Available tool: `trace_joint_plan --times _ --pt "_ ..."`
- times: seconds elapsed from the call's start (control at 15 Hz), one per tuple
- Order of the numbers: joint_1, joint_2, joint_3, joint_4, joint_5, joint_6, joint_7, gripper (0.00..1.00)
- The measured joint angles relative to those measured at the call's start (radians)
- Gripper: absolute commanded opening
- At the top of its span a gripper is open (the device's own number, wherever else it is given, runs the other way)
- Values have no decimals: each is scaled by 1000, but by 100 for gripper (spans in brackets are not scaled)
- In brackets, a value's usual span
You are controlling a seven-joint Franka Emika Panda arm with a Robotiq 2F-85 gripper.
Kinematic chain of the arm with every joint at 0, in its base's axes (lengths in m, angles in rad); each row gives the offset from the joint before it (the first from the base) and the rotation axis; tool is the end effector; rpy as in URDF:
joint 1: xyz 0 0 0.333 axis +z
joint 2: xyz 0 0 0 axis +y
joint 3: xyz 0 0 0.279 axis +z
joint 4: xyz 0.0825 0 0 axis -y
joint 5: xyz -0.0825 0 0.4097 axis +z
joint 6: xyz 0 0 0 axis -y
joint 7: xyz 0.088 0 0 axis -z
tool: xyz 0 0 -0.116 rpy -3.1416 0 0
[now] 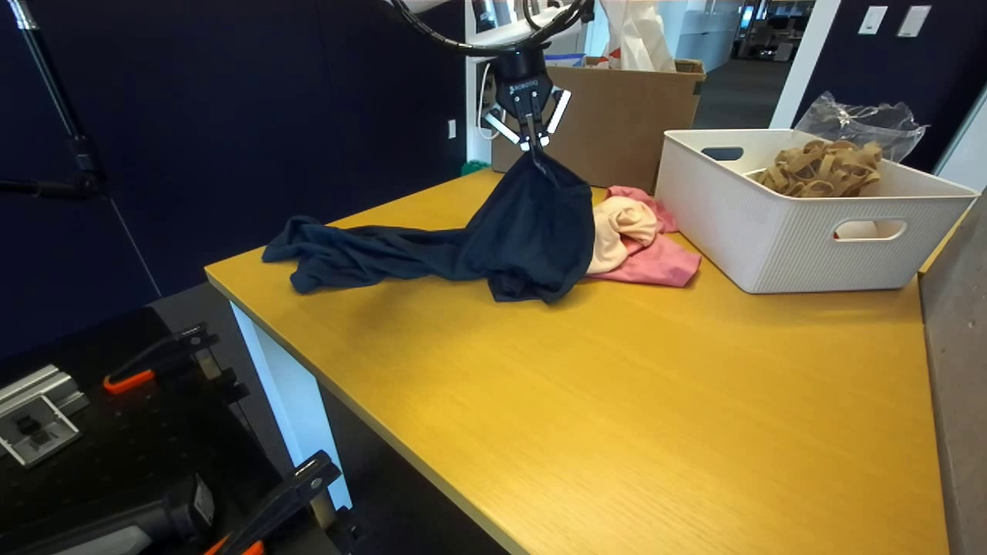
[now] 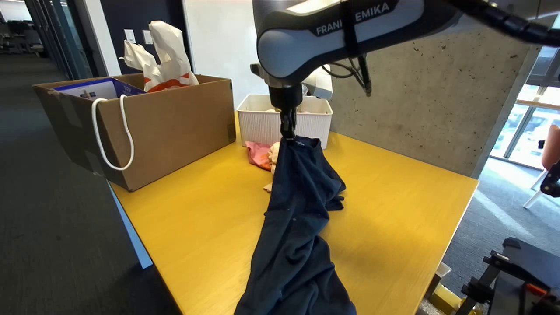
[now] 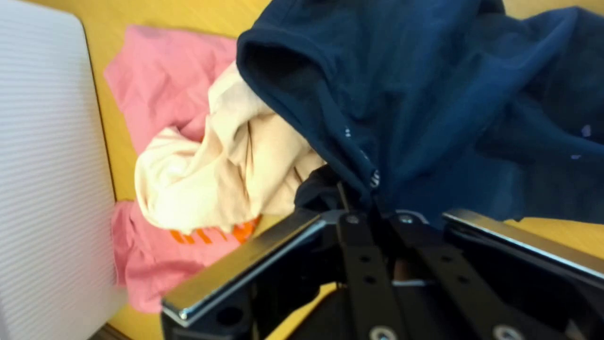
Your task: Move the blue clothing to the right then move it to the left.
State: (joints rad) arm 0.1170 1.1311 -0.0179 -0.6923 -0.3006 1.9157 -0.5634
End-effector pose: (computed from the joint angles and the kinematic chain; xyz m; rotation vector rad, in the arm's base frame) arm 0.8020 0.0631 0.2511 2.6223 1.0516 0.0289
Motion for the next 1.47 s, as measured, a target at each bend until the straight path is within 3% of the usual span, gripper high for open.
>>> trace_joint_plan --times 0.27,0.73,1.47 --pt "-1 6 69 13 19 75 -139 2" --pt "-12 11 190 1 109 41 -399 2" --pt "26 65 186 128 114 -35 -484 2"
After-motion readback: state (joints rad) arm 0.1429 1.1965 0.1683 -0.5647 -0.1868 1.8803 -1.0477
